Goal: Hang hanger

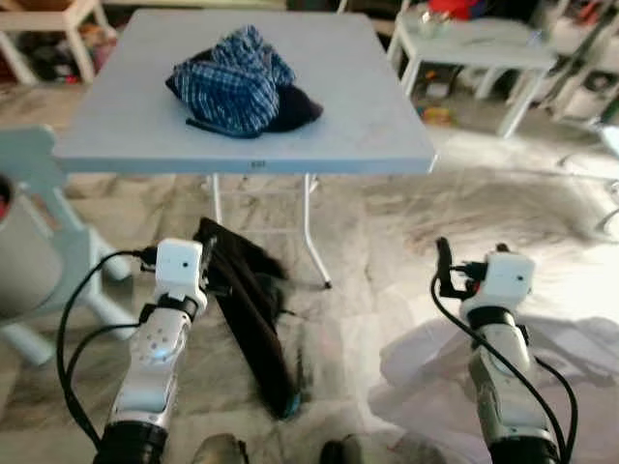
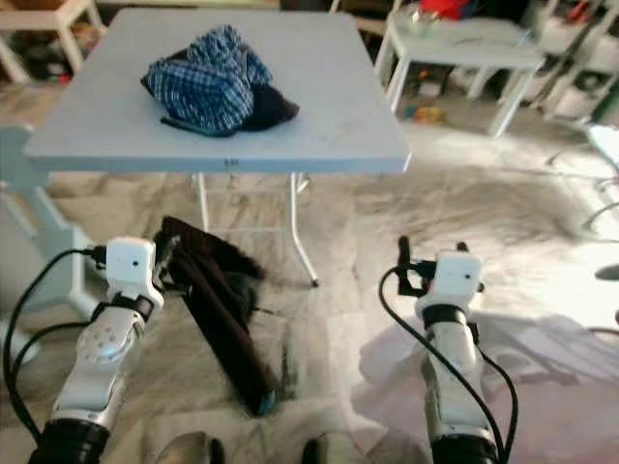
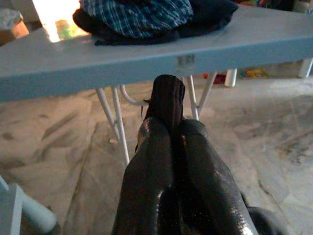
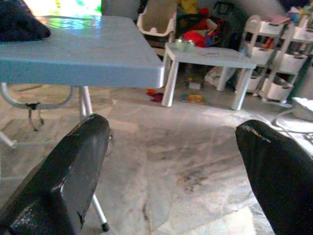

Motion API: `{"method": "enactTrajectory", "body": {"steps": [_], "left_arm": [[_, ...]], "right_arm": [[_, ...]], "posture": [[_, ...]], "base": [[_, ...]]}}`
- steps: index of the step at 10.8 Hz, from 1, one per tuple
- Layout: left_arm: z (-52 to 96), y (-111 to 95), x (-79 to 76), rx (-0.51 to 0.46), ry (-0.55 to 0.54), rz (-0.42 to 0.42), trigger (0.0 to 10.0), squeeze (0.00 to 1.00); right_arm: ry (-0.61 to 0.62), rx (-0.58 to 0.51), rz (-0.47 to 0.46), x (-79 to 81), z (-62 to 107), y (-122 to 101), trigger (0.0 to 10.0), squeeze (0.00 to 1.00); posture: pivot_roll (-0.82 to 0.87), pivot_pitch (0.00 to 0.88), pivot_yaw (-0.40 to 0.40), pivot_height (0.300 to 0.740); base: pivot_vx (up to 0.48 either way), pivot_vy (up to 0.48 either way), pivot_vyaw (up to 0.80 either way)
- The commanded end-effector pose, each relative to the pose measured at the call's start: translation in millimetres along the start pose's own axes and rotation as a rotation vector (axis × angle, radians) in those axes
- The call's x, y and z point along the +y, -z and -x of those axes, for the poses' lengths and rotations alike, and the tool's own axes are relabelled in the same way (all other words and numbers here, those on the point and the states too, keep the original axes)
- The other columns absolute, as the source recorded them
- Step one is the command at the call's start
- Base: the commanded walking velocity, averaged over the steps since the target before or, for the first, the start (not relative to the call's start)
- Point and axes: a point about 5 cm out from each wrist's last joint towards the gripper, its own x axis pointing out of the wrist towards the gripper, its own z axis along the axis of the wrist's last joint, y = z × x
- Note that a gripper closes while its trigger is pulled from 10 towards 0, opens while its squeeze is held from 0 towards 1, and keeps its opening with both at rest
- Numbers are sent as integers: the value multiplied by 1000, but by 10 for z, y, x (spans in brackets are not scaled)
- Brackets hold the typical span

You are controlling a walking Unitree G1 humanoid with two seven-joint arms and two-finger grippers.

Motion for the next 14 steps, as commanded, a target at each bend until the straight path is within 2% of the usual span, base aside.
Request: {"method": "enactTrajectory", "body": {"steps": [1, 6, 8, 14], "left_arm": [[-6, -29, 50, -10, -11, -3, 10000, 0], [-64, -69, 124, -22, -13, 3, 10000, 0], [-73, -66, 143, -25, -10, -6, 10000, 0], [-130, -100, 151, -33, 6, 9, 10000, 0]], "right_arm": [[-11, -2, 4, 20, -26, -15, 10000, 0], [-23, -1, 11, 27, -51, -12, 10000, 0], [-24, 2, 14, 26, -52, -3, 10000, 0], [-30, -5, 16, 70, -100, -30, 10000, 0]], "posture": [[-6, 94, -29, 740], [-7, 89, -37, 740], [-8, 85, -37, 740], [-10, 124, -31, 740]], "base": [[0, 480, 0], [0, 480, -658], [0, 480, -231], [0, 472, -800]]}}
